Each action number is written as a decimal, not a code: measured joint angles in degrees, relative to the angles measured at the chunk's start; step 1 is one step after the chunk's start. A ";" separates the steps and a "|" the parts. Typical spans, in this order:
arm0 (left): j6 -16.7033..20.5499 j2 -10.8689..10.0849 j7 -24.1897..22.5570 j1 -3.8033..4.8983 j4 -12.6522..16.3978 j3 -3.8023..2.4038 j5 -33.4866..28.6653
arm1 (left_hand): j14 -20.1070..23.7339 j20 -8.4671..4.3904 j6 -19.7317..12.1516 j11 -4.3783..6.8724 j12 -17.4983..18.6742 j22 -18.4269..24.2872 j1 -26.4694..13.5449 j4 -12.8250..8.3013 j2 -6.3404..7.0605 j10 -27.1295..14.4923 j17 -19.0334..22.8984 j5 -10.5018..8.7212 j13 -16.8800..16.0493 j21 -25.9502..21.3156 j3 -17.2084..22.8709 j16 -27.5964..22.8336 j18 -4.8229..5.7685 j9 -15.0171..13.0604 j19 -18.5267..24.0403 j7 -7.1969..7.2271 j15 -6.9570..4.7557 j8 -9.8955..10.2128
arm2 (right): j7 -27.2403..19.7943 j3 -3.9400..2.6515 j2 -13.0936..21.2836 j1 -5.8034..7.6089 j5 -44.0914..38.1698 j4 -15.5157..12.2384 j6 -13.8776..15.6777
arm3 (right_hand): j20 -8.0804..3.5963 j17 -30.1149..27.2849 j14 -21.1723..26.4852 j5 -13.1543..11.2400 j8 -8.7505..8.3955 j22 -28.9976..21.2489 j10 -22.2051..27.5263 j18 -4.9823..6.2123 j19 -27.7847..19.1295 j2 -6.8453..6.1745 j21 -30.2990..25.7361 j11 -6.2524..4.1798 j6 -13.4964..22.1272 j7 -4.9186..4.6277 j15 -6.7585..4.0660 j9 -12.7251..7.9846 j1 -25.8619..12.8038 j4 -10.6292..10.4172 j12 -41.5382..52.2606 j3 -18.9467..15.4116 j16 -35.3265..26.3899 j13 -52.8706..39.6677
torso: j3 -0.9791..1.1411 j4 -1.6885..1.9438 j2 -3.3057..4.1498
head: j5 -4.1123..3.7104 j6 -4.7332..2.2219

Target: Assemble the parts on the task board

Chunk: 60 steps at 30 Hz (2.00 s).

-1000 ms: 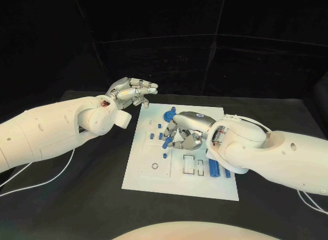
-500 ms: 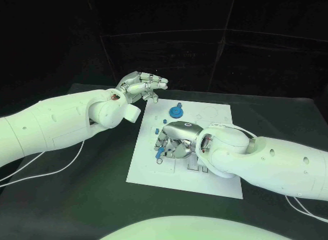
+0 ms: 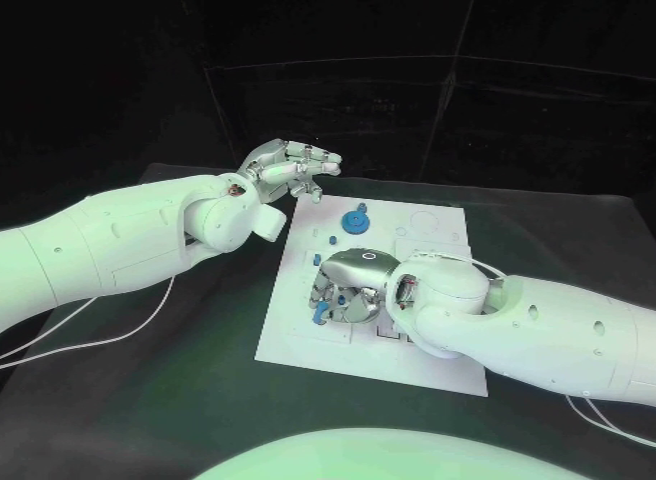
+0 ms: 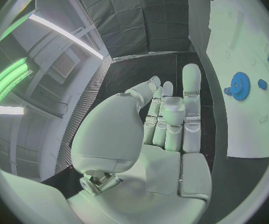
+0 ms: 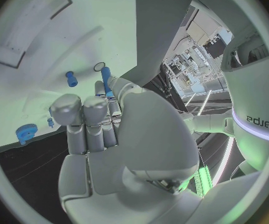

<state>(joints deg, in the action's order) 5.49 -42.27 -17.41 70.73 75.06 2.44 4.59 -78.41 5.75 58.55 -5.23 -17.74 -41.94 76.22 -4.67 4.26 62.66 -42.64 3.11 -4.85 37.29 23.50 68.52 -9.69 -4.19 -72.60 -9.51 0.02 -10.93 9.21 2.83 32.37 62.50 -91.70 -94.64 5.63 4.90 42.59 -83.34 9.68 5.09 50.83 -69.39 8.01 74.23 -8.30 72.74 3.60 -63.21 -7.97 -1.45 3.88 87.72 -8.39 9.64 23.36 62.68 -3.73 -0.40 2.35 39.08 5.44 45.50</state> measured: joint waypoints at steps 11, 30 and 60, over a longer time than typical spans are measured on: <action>-0.05 0.03 0.03 0.00 -0.11 0.00 0.00 | 0.00 0.00 0.00 0.22 0.00 0.00 0.00 0.00 0.00 -0.22 0.00 0.00 0.00 0.00 0.00 0.00 0.00 0.05 0.00 0.00 0.00 0.00 | 0.84 -0.02 -0.19 -0.04 -1.83 0.27 -1.35 | 0.00 0.07 0.00 0.00 0.00 -0.01 -0.08 0.00 0.00 0.24 0.00 0.07 0.01 0.01 0.00 -0.01 -0.36 0.06 0.00 0.06 0.00 0.00 | -0.01 -0.01 0.02 | 0.25 0.25; -0.17 0.03 0.11 0.00 -0.26 0.00 0.00 | 0.00 0.00 0.00 0.22 0.00 0.00 0.00 0.00 0.00 -0.22 0.01 0.00 -0.01 0.00 0.00 0.00 0.00 0.04 0.00 0.00 0.00 0.00 | 2.75 0.00 -0.65 -0.07 -4.18 0.31 -2.01 | 0.00 -0.23 0.00 0.19 -0.16 0.00 -0.21 0.01 0.00 -0.07 0.00 0.21 0.08 0.07 0.00 -0.01 -0.66 0.42 -0.23 0.40 0.00 0.00 | 0.01 -0.13 0.04 | 0.16 0.45; -0.44 -0.08 0.42 0.00 -0.52 0.00 0.01 | 0.00 0.00 0.01 0.22 0.00 0.00 -0.22 0.00 -0.22 -0.22 0.02 0.00 0.04 0.00 0.00 0.00 0.00 0.02 0.00 0.00 0.00 0.00 | 1.03 0.01 -1.59 -0.07 -3.45 1.19 -1.78 | 0.91 -2.98 1.17 -0.49 -1.32 -5.81 6.03 0.01 -2.99 -2.44 -2.69 1.30 9.82 -0.63 1.32 -0.14 -7.47 1.82 -1.75 -5.22 -1.19 -0.29 | -0.02 -0.09 0.01 | 0.32 0.53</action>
<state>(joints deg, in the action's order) 5.05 -42.36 -16.99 70.73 74.55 2.44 4.59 -78.41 5.75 58.56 -5.01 -17.74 -41.94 76.00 -4.67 4.04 62.44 -42.62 3.10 -4.81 37.29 23.50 68.52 -9.69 -4.17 -72.60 -9.51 0.02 -10.93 10.24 2.84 30.79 62.43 -95.15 -93.45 3.84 5.81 39.61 -82.16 9.19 3.77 45.02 -63.36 8.02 71.24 -10.73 70.05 4.90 -53.38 -8.60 -0.12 3.74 80.24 -6.57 7.89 18.15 61.49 -4.02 -0.41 2.26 39.09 5.76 46.03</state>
